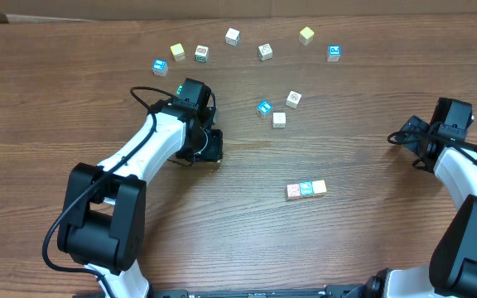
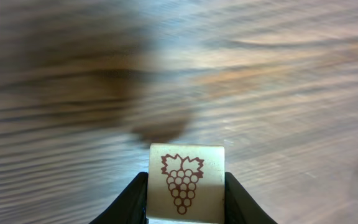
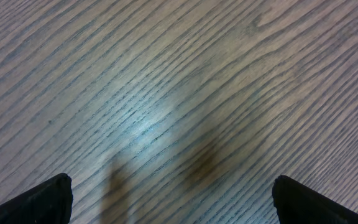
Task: Form a horizontal line
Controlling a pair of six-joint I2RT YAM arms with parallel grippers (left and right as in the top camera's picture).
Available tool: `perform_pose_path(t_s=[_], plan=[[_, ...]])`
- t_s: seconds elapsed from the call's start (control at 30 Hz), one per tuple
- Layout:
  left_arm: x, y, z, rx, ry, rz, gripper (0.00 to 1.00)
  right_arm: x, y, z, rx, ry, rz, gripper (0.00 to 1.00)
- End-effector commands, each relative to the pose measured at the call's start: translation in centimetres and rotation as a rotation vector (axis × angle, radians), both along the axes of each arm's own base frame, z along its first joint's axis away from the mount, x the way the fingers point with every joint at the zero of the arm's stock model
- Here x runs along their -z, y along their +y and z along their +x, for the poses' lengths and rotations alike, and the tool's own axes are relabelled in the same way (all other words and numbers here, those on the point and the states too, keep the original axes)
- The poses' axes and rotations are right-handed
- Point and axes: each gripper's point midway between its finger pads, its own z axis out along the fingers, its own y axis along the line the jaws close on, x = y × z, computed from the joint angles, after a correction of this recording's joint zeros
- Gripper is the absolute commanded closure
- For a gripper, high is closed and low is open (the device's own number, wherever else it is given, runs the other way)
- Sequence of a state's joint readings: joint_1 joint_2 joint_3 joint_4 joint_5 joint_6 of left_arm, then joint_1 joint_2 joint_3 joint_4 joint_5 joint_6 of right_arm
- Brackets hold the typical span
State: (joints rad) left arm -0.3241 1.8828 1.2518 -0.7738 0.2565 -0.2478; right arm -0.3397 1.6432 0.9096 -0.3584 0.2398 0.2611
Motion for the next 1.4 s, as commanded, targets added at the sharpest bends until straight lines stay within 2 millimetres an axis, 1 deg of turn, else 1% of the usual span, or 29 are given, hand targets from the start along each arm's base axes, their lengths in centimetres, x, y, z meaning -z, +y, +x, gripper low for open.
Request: perform_pose_path(t_s=[0.0,0.2,0.27,0.37,0.53,0.6,0.7,0.8,0.93,1.0,1.07,1.23,1.37], plan=[[-1.9,-1.7,0.2,0.042,0.002,-0.154,0.74,-0.3,-0.2,0.2,0.006,-0.011,-0.004,0.0],[-1.7,-0.7,-0.2,0.069,0.013,-0.132,0.74,-0.3,-0.2,0.2,0.006,-0.011,-0.004,0.0],[-1.3,0.2,-0.4,0.059,0.022,-0.083,0.74,-0.3,-0.2,0.2,0.006,-0.011,-0.005,0.0],[-0.7,1.9,-0.7,0.044,0.033,0.016,0.74,-0.3,-0.2,0.2,0.006,-0.011,-0.004,0.0],[0.0,6.0,-1.0,-0.006,0.026,0.289,0.76,-0.3,-0.2,0.2,0.006,-0.011,-0.004,0.0],[-0.1,6.9,-1.0,-0.015,0.01,0.374,0.77,-0.3,-0.2,0.2,0.006,-0.011,-0.005,0.0],[-0.4,7.6,-0.7,-0.026,-0.033,0.488,0.79,-0.3,-0.2,0.2,0.006,-0.011,-0.004,0.0],[-1.0,7.5,-0.3,-0.023,-0.1,0.595,0.8,-0.3,-0.2,0.2,0.006,-0.011,-0.004,0.0],[-2.4,6.8,0.7,-0.016,-0.235,0.74,0.8,-0.3,-0.2,0.2,0.006,-0.011,-0.004,0.0],[-3.0,6.0,1.1,0.005,-0.308,0.802,0.8,-0.3,-0.2,0.2,0.006,-0.011,-0.005,0.0],[-3.1,5.1,1.2,0.033,-0.344,0.834,0.8,-0.3,-0.2,0.2,0.006,-0.011,-0.005,0.0],[-2.5,3.3,0.6,0.111,-0.382,0.902,0.79,-0.3,-0.2,0.2,0.006,-0.011,-0.005,0.0],[-1.1,2.4,-0.4,0.193,-0.375,0.971,0.8,-0.3,-0.2,0.2,0.006,-0.011,-0.005,0.0]])
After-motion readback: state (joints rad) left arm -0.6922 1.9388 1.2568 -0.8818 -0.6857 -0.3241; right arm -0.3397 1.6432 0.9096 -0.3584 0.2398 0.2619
